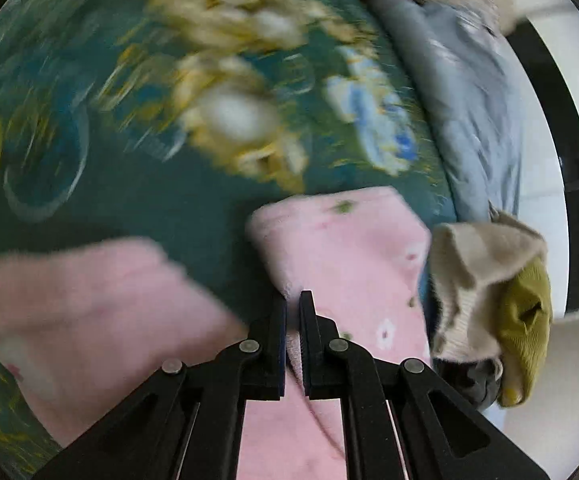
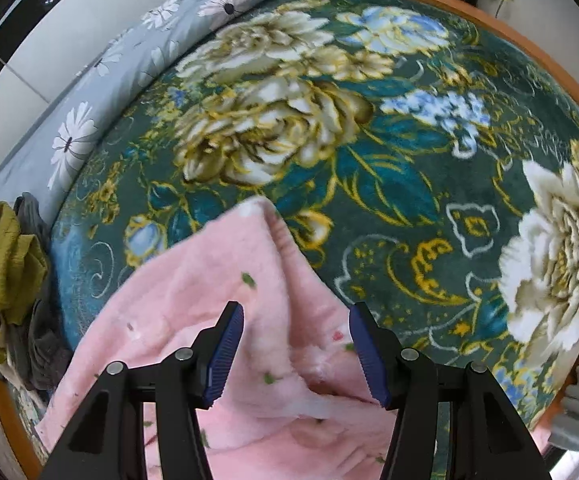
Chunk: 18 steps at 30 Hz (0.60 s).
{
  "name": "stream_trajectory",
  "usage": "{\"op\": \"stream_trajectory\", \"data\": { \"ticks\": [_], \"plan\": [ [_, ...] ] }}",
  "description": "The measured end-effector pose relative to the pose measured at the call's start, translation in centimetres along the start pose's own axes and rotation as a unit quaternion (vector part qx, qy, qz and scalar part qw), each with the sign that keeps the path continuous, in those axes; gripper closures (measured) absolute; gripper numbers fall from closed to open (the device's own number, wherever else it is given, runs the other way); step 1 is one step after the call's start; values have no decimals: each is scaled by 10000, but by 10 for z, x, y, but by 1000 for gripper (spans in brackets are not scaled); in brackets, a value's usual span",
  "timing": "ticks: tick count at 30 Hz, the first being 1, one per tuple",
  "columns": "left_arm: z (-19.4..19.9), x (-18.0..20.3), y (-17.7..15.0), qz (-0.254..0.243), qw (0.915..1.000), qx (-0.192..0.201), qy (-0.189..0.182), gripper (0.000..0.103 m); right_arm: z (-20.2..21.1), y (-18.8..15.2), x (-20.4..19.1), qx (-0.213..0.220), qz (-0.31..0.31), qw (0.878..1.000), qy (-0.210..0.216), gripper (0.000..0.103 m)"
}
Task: Fold clothes
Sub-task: 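Spread the pink garment across the blanket with both tools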
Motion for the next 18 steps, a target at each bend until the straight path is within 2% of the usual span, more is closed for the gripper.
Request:
{"op": "stream_trajectory", "data": {
  "ticks": [2, 4, 10, 12, 15, 18],
  "plan": [
    [-2, -7, -2, 149, 9999, -21, -3, 98, 4, 3, -20, 67, 139, 9996, 251, 44],
    [0, -2, -1, -38, 10000, -26, 63, 98, 1, 4, -49, -15, 310, 9981, 534, 44],
    [3, 11, 0, -501, 9985, -8, 231, 97, -35, -4, -119, -609, 44, 9928, 1026, 44],
    [3, 7, -1, -529, 9980, -69, 336, 97, -47, -3, -133, -736, -98, 9917, 1051, 44],
    [6, -8, -3, -514, 9961, -230, 681, 95, -64, -1, -142, -851, -407, 9916, 881, 44],
    [18, -15, 1, -703, 9929, -227, 930, 94, -79, -3, -145, -1048, -747, 9883, 814, 44]
  ]
}}
Point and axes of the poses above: each gripper's, at about its wrist camera, not at the fingertips, and z roughly against the way its jaws point, x to its right, y to its top, the point moved 9 cm from there along -z, roughly the way its jaws point, and after that the axes turned 7 degrees about -y, right-handed, at the moved point
